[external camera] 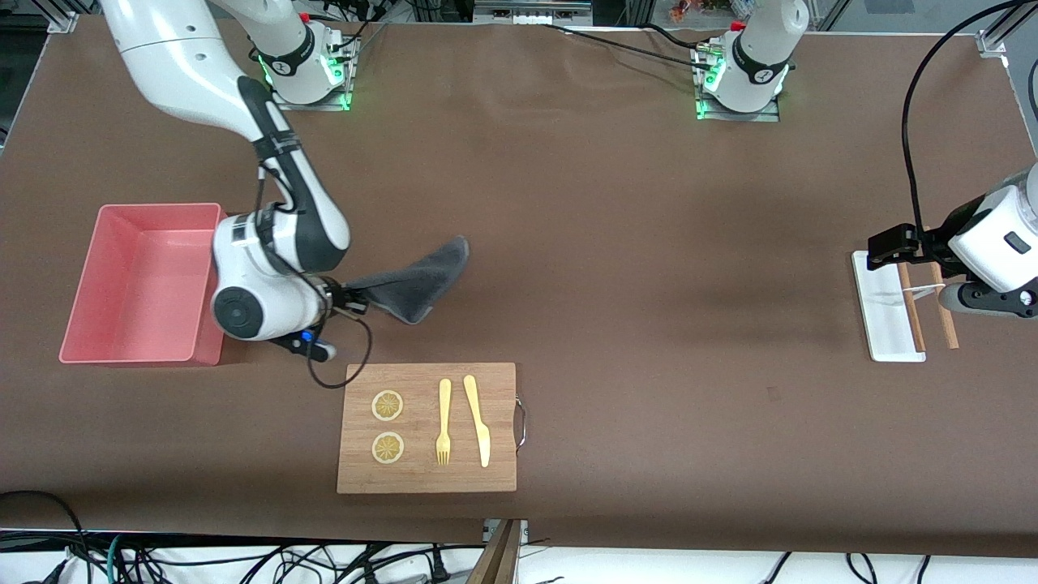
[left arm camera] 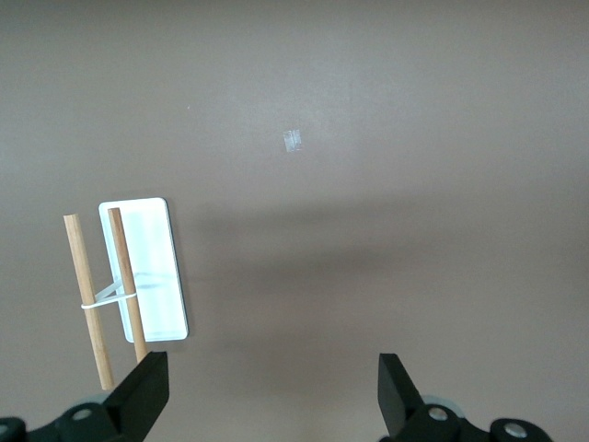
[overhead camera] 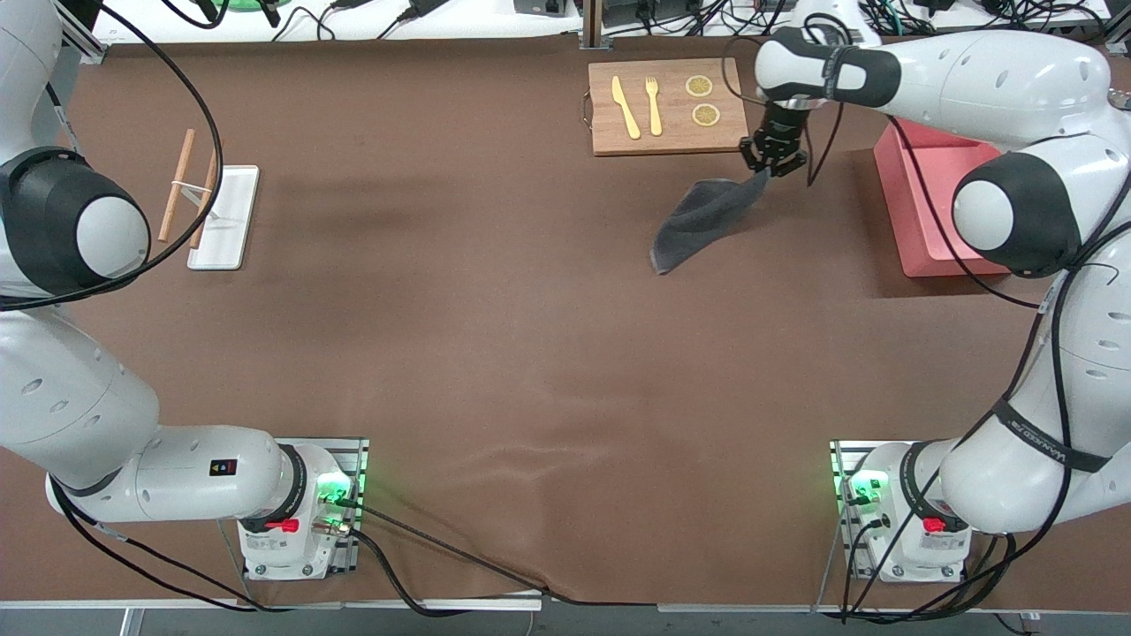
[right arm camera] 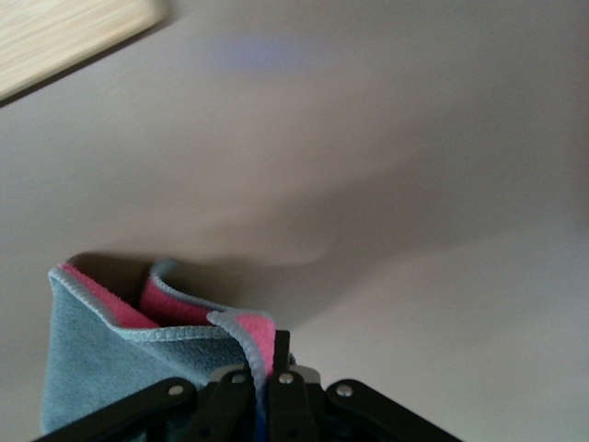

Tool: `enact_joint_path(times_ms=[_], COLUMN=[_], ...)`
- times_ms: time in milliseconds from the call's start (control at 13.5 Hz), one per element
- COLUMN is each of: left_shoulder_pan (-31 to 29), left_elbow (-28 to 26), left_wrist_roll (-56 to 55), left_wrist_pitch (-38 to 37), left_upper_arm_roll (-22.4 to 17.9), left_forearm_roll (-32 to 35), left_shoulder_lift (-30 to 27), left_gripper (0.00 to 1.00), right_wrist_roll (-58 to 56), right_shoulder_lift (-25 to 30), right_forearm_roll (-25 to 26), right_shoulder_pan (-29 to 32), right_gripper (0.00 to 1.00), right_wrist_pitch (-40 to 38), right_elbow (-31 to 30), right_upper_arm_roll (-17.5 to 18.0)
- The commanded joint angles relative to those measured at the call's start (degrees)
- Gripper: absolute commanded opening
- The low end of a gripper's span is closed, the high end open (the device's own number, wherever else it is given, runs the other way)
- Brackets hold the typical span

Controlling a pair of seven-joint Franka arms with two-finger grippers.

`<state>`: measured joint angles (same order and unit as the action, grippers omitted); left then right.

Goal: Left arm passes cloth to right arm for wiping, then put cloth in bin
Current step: 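Wipe the table beside the wooden board with the cloth in the right gripper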

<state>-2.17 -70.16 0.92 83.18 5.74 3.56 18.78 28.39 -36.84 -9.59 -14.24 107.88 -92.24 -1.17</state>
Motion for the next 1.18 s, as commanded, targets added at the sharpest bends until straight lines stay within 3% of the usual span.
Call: enact_joint_path(times_ms=[0, 148, 222, 295, 443, 665, 812, 1108], left_shoulder_pan=[-0.21, 0.41, 0.5, 1.02, 2.34, 2.25, 2.25, 2.17], left_elbow=[-5.02, -20.11, -25.06, -26.68, -25.39, -24.94, -24.85, -24.5], left_wrist_roll=[-0.75, -0.75, -0.83, -1.1, -1.54, -1.54, -1.54, -1.54], left_wrist_pitch=[4.24, 15.81, 18.13, 17.29, 9.49, 9.45, 9.46, 9.37], left_upper_arm_roll=[-0.72, -3.27, -3.28, -3.1, -1.61, -1.43, -1.43, -1.43], left_forearm_roll=[-1.43, -3.38, -3.21, -2.77, -0.32, -0.22, -0.22, -0.22], left_shoulder_lift=[-3.63, -12.93, -16.54, -18.93, -19.22, -18.69, -18.69, -18.69], left_gripper=[1.0, 1.0, 1.0, 1.0, 1.0, 1.0, 1.0, 1.0], right_wrist_roll=[-8.58, -16.4, -18.7, -19.94, -22.49, -25.14, -23.57, -10.58], right_shoulder_lift=[1.5, 1.5, 1.68, 1.85, 2.38, 2.29, 2.29, 1.51], right_forearm_roll=[1.15, 2.02, 4.9, 7.71, 10.89, 21.52, 20.75, 14.61], right_shoulder_pan=[0.35, 0.35, 0.35, 0.53, 1.58, 1.58, 1.58, 1.58], right_gripper=[0.0, 0.0, 0.0, 0.0, 0.0, 0.0, 0.0, 0.0], right_wrist_pitch=[-2.58, -2.68, -2.68, -2.77, -3.47, -3.47, -3.47, -2.33], right_elbow=[-0.93, -0.75, -0.67, -0.66, -0.23, 0.91, 1.27, 1.53], right_upper_arm_roll=[-3.9, -7.69, -8.49, -8.58, -8.58, -7.89, -5.87, -0.08])
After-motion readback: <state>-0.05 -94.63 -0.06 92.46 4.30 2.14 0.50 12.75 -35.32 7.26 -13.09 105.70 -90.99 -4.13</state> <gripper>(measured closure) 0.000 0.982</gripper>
